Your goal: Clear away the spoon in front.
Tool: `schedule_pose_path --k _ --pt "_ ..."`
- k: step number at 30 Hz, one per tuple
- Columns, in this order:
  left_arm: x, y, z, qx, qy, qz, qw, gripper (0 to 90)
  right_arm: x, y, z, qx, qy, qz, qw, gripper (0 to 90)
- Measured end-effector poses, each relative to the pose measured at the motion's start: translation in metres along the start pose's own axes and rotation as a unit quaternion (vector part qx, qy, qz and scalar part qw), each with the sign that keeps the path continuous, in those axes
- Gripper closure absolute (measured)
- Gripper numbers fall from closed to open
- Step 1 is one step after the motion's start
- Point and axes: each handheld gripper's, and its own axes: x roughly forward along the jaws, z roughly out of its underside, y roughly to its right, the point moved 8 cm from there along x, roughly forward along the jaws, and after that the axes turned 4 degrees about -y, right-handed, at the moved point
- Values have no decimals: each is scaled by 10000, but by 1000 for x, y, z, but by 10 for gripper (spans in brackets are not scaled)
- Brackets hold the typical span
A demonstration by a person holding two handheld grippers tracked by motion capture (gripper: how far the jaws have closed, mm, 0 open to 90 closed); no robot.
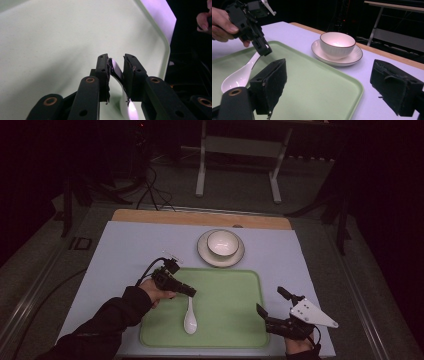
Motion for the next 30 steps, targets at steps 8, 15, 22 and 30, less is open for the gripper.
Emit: schedule_pose_path --k 8,15,22,30 --pt "8 -9 1 151 489 -11 9987 714 1 0 1 9 -20 -37 10000 137" --pt "17 -23 9 488 725 -267 9958 658 2 -2 2 -15 -43 -139 9999 138" --pt "21 -36 17 292 777 -543 9951 607 3 -3 2 -13 -53 -177 9998 138" --pt "18 -39 15 326 807 -884 9923 577 3 -4 2 -33 -63 -207 9998 138"
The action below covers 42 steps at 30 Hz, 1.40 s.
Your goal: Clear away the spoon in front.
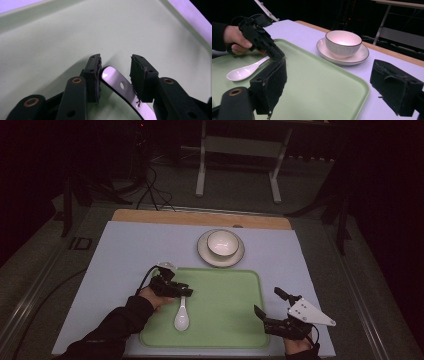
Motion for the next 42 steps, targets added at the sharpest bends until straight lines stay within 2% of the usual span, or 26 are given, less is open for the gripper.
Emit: schedule_pose_path --k 2,4,6,11,17,19,20,21,24,29,33,34,35,39,42 --pt "-1 0 -1 30 70 -40 10000 576 0 0 0 2 7 -3 10000 138" --pt "-3 1 -2 11 157 8 9999 573 0 0 0 5 11 1 10000 138" --pt "-4 0 -4 4 171 -78 9998 536 0 1 0 13 17 0 10000 138" --pt "-9 -1 -7 12 207 -307 9993 525 0 0 0 16 12 -11 10000 138" --pt "-19 7 -13 9 377 -270 9989 496 -1 1 -1 31 26 -2 10000 138" --pt "-27 14 -17 139 515 -284 9982 494 -1 1 -1 35 29 -2 10000 138" --pt "-27 14 -17 139 515 -284 9982 469 -1 1 -1 36 30 -2 10000 138" --pt "-34 20 -20 261 654 -255 9972 455 -1 1 -1 34 31 0 10000 138" --pt "-40 25 -23 287 725 -184 9968 437 -1 1 -1 36 32 -4 10000 138" --pt "-54 36 -26 433 773 -126 9960 365 -1 1 -1 44 44 14 10000 138" --pt "-62 43 -26 474 784 -9 9958 360 -1 1 -1 42 38 17 10000 138" --pt "-69 47 -25 487 757 25 9959 360 -1 1 -1 47 39 17 10000 138" --pt "-71 48 -25 484 731 51 9961 293 -1 1 -1 51 37 22 10000 138" --pt "-84 55 -24 501 824 398 9945 182 0 1 -1 50 39 17 10000 138" --pt "-90 57 -23 566 845 389 9941 144 0 1 -1 55 33 18 10000 138"
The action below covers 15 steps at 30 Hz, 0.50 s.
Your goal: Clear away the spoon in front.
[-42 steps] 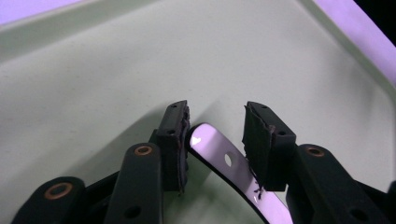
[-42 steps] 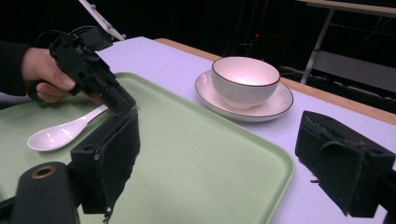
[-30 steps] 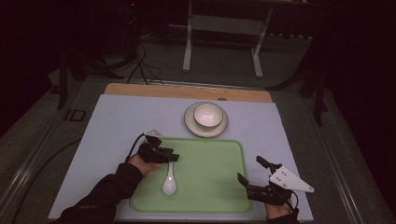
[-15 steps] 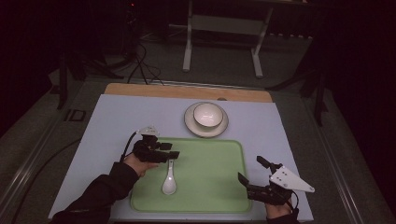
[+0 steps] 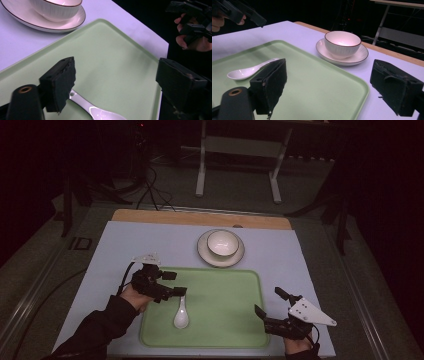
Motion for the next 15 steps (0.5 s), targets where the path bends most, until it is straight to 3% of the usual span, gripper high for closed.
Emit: schedule_pose_path --k 5,9,15 --pt "-4 2 3 158 61 -203 9997 5 0 0 0 -8 -6 -8 10000 138" --pt "-10 3 5 242 224 -319 9989 4 0 0 0 -2 2 9 10000 138" --pt "-21 8 10 341 350 -308 9983 4 -1 0 0 -24 -6 13 10000 138"
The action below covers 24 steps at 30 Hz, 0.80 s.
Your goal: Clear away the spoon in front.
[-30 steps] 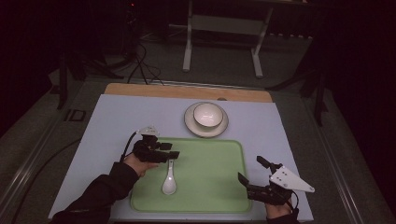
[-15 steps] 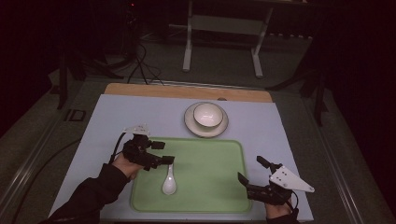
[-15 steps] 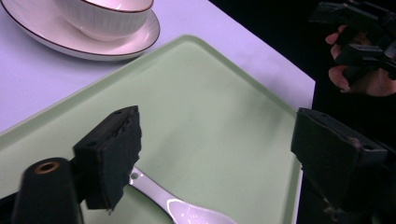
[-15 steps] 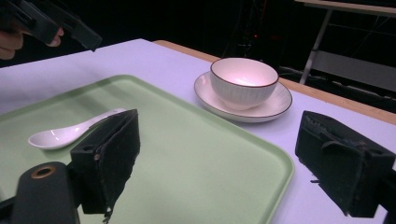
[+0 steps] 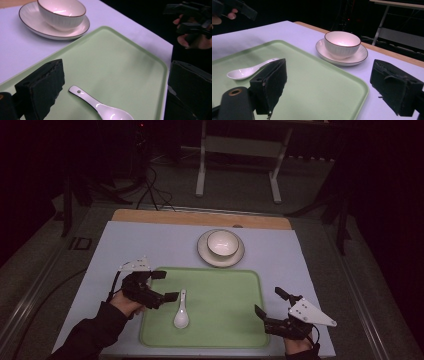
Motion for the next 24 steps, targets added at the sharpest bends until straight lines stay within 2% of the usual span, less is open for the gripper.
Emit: schedule_pose_path --k 6,8,15,20,24 --pt "-14 1 6 15 103 -107 9999 4 1 0 0 -8 -14 -14 10000 138" --pt "-17 0 10 -44 138 -131 9998 4 1 -1 0 -23 -7 -11 10000 138" --pt "-30 -4 24 -88 287 -357 9989 4 0 0 -1 -30 24 6 10000 138" --pt "-37 -8 28 -63 454 -450 9979 4 -1 0 -1 -40 38 27 10000 138" --pt "-40 -11 34 11 475 -577 9972 4 -2 2 -2 -25 54 51 10000 138"
